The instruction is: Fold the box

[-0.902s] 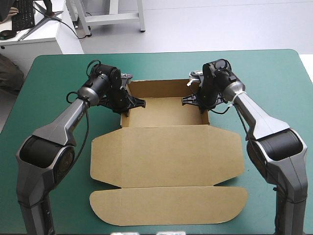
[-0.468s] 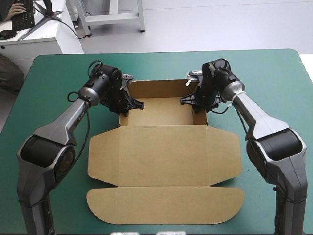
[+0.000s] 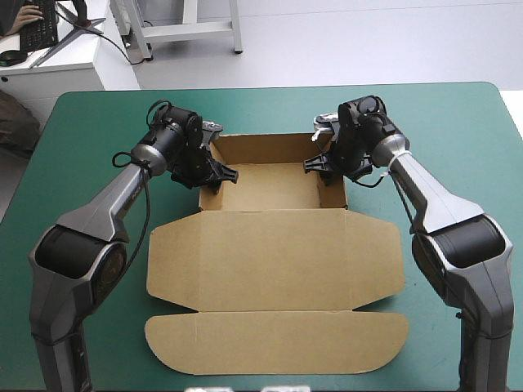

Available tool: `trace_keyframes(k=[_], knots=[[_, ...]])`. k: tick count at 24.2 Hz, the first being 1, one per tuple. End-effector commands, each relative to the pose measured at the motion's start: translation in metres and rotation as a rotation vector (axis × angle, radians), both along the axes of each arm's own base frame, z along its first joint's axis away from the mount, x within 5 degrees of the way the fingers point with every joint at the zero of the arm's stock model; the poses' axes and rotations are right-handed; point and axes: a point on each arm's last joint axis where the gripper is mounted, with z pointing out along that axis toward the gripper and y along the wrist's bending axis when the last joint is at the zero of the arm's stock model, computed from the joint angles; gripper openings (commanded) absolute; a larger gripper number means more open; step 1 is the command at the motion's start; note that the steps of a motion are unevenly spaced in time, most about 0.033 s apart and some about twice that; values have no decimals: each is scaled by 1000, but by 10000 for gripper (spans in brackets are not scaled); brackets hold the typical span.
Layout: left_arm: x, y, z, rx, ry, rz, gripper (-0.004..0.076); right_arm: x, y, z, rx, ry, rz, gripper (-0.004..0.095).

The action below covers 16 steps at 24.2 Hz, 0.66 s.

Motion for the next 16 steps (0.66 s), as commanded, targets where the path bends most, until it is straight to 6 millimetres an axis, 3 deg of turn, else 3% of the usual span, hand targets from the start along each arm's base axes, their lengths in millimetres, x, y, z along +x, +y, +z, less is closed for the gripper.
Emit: trace_keyframes(k=[1, 9, 13, 15, 16], knots=[[-8, 4, 45, -25, -79, -1, 440, -8, -6, 53, 36, -126, 3, 571], [-15, 6, 108, -106, -259, -1, 439, -18, -11, 112, 95, -297, -1, 572], [-45, 22, 168, -99, -439, -57, 430, -34, -17, 138, 117, -355, -1, 570], [-68, 36, 198, -77, -533, -52, 386, -40, -19, 147, 126, -375, -1, 570], [-89, 45, 220, -105, -591, -39, 321, -42, -20, 149, 129, -381, -1, 569]])
